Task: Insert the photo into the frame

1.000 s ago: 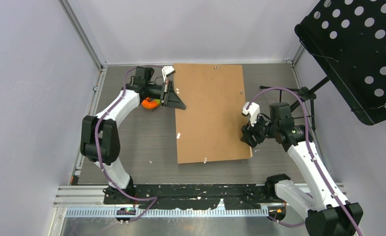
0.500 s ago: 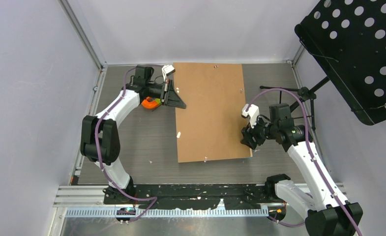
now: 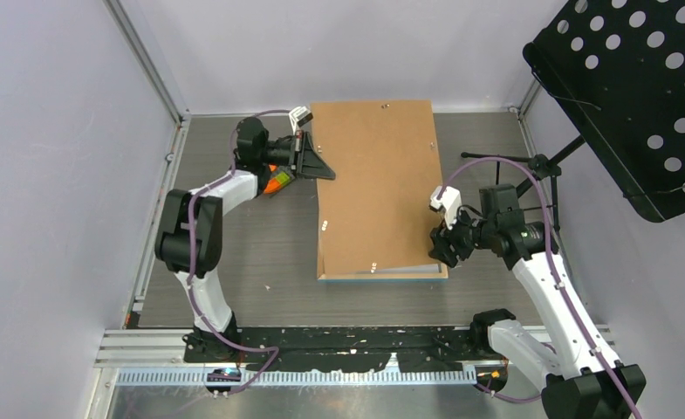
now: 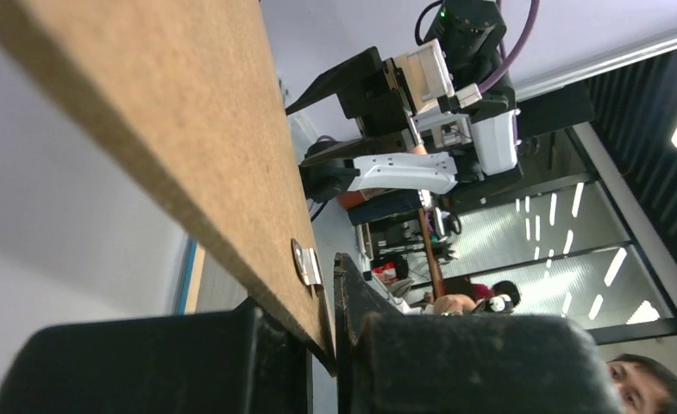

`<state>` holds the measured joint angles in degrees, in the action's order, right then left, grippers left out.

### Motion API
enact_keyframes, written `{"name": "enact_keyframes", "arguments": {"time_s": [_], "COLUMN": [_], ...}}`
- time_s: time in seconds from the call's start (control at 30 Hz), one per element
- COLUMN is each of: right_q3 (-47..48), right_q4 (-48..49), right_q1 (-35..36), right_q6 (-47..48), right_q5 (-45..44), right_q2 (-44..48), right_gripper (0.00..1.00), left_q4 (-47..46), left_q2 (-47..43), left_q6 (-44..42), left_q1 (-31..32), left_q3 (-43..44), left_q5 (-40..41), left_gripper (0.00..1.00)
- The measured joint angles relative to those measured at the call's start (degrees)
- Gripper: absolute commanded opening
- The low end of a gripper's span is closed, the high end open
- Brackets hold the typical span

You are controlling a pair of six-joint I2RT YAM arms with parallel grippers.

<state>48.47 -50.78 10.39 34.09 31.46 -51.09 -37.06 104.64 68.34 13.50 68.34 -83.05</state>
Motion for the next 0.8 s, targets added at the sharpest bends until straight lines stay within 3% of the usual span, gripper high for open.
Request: {"name": "enact_keyframes", "arguments": {"time_s": [0.1, 0.17, 0.33, 0.47, 0.67, 0.8], "right_q3": [0.66, 1.55, 5.51, 7.96, 10.56, 11.43], "right_q4": [0.13, 0.2, 2.36, 4.81, 7.52, 8.61], "right_q1": [0.0, 0.0, 0.0, 0.0, 0.0, 0.0], "right_q6": [-1.29, -2.58, -7.58, -11.63, -15.8, -16.94], "right_q5": [-1.57, -2.86, -8.15, -12.28, -16.68, -18.03], "right_q2": [1.25, 2.12, 2.69, 1.9, 0.57, 0.44], "right_gripper": [0.62, 0.62, 0.62, 0.62, 0.62, 0.62], "left_q4": [-17.18, -22.18, -23.65, -15.02, 14.84, 27.8], "left_q2": [4.76, 6.14, 5.49, 3.39, -2.16, -3.21], "left_q6": [13.99, 19.15, 20.81, 14.14, -7.61, -17.2], "left_q1": [-0.02, -0.13, -0.24, -0.24, -0.28, -0.28], "left_q3": [0.0, -0.02, -0.61, -1.9, -0.57, 1.62], "left_q5": [-0.55, -0.68, -1.14, -0.72, 3.56, 6.78], "left_gripper": [0.0, 0.0, 0.0, 0.0, 0.0, 0.0]}}
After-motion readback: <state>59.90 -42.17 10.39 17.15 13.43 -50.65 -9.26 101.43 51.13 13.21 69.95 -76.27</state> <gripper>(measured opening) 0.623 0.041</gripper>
